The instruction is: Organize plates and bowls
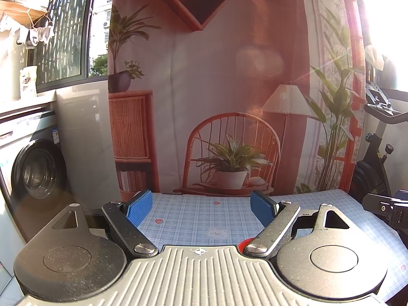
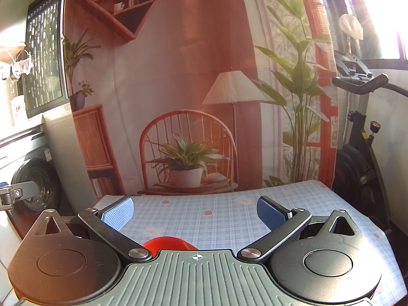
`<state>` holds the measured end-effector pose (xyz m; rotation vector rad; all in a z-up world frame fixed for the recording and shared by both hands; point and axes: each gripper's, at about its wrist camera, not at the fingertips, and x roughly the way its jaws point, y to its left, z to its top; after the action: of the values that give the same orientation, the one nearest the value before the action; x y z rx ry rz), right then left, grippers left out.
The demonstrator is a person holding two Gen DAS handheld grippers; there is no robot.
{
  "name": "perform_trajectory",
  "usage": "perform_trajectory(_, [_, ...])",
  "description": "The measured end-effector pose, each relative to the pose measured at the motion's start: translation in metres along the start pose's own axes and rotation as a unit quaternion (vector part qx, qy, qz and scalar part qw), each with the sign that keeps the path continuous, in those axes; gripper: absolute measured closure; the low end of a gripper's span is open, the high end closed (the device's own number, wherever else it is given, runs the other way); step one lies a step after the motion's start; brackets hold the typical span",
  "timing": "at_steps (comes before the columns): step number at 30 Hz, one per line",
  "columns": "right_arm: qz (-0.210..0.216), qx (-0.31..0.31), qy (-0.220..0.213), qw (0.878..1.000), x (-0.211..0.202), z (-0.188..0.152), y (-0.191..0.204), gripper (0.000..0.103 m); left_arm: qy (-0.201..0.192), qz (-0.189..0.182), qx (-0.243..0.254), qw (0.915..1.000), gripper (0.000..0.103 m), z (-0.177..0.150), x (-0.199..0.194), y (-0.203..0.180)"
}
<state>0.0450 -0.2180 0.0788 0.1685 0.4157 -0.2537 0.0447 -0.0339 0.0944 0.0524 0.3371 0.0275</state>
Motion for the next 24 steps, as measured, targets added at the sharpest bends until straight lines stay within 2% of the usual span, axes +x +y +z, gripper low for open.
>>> perform_trajectory(24, [0.000,0.000,0.001,1.000,0.0003,-0.0007,-0.0019,0.000,0.004,0.000,-0.002,1.0000,0.017,0.0000,0.0017,0.0017])
